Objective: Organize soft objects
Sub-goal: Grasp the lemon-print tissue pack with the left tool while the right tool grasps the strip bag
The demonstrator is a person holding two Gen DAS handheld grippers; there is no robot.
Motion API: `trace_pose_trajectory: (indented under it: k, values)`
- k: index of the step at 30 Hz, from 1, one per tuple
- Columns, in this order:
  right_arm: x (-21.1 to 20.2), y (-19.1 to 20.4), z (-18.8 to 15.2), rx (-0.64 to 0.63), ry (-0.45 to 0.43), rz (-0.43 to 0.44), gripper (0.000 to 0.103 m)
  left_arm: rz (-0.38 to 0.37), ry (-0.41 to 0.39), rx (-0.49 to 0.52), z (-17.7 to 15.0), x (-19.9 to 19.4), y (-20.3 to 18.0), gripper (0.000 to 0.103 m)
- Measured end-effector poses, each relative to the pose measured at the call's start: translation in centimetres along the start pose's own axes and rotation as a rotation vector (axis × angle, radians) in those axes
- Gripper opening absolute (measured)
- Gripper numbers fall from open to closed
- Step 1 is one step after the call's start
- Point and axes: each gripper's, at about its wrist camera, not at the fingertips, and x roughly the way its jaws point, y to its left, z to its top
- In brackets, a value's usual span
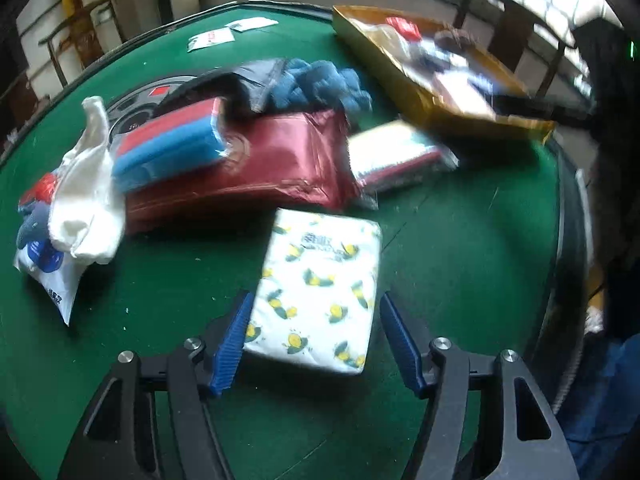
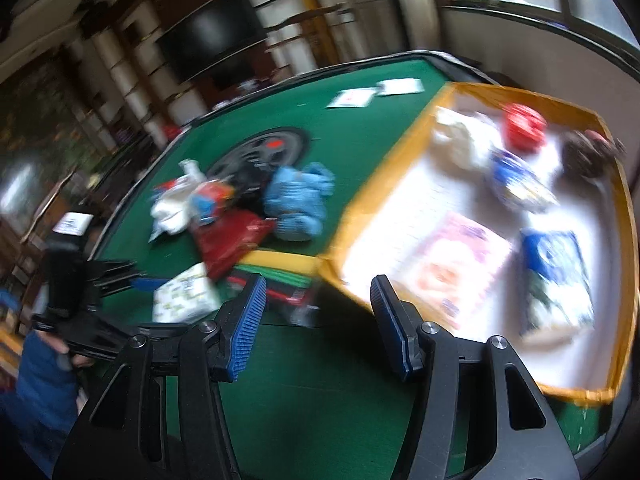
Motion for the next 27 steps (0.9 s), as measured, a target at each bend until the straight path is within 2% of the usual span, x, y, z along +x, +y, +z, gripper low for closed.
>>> trace_pose_trajectory:
  k: [3,7,11,13,16,19,20,22,24,27]
  values:
    - [1.1,2.4,1.4,-0.124,0.063,0.045,0.055,0.039,-0.009,-0.022,0.3,0.2,-0.5,0.067]
    - [4.0,4.6,2.7,-0.244,0.170,0.044,0.055,0.097,-0.040,-0.153,0.9,0.6,0.3,0.066]
    - [7.3,6.0,3.6,-0.331,0.256,-0.003,0.055,0.134,-0.073,-0.204,0.3,0.2,1.4,0.053]
    - [8.7,6.1,4.1,-0.355,0.289,-0.025,0.055,0.161,-0.078,-0.228,-0.1,0.0,2.1,0.053]
    - [10.7,5.6,4.4,-0.342,0.360,-0.044,0.055,0.158,-0.107,-0.279,-0.9,-0.4,3.7,0.053]
    - [11.7,5.4,4.1,-0.322,0.423,-0.006,0.055,0.146,-0.120,-0.284,-1.3,-0.6,3.9,0.053]
    - [11.7,5.6,3.9,-0.322,0.436,0.001,0.058,0.147,-0.122,-0.282,-1.3,-0.6,3.9,0.053]
    - [11.2,6.2,3.2,-0.338,0.443,0.031,0.070,0.157,-0.124,-0.271,-1.3,-0.6,3.7,0.053]
    - [10.4,7.2,2.0,-0.363,0.462,0.073,0.070,0.163,-0.126,-0.264,-1.4,-0.7,3.6,0.053]
    - [9.5,8.6,0.3,-0.439,0.440,0.012,0.070,0.166,-0.126,-0.262,-1.4,-0.8,3.6,0.053]
